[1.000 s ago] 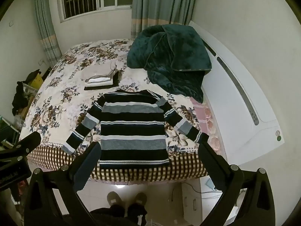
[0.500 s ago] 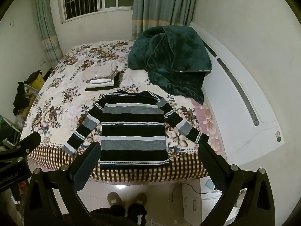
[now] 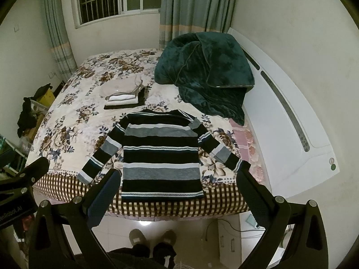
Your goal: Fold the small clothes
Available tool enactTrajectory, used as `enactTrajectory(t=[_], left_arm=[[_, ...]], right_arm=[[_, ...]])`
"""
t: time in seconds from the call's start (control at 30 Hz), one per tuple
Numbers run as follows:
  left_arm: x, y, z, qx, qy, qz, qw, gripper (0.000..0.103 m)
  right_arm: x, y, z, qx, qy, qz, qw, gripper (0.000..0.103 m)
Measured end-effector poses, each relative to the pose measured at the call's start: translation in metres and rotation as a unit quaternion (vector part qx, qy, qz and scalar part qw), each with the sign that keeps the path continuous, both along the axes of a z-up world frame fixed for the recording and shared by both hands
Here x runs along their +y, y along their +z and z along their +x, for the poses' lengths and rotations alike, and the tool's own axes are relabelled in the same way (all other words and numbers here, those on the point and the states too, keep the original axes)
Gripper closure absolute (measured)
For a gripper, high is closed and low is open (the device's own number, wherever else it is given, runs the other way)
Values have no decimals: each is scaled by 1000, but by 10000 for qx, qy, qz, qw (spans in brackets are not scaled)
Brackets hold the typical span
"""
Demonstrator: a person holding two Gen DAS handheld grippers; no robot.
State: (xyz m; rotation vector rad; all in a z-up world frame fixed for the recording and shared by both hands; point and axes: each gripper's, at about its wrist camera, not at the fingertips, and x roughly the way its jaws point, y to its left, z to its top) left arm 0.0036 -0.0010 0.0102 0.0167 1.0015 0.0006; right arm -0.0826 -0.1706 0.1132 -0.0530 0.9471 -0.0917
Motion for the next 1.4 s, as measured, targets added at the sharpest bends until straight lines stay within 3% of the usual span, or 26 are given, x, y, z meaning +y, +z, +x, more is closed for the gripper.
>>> enactTrajectory(t=[0.33, 0.4, 0.7, 1.2, 1.4], left_arm=[[0, 0, -2, -32, 5, -4, 10000, 0], [-1, 0, -1, -37, 0, -7, 10000, 0], [9, 17, 9, -48, 1, -19, 10000, 0], [8, 16, 7, -86, -9, -17, 10000, 0], [14, 29, 23, -97, -18, -29, 9999, 0]], right_arm=[[1, -1, -2, -30, 13, -4, 10000, 0], [5, 19, 0, -38, 31, -1, 10000, 0], [9, 26, 3, -33, 35, 19, 10000, 0], [8, 25, 1, -51, 28, 29, 10000, 0], [10, 27, 4, -70, 11, 11, 10000, 0]])
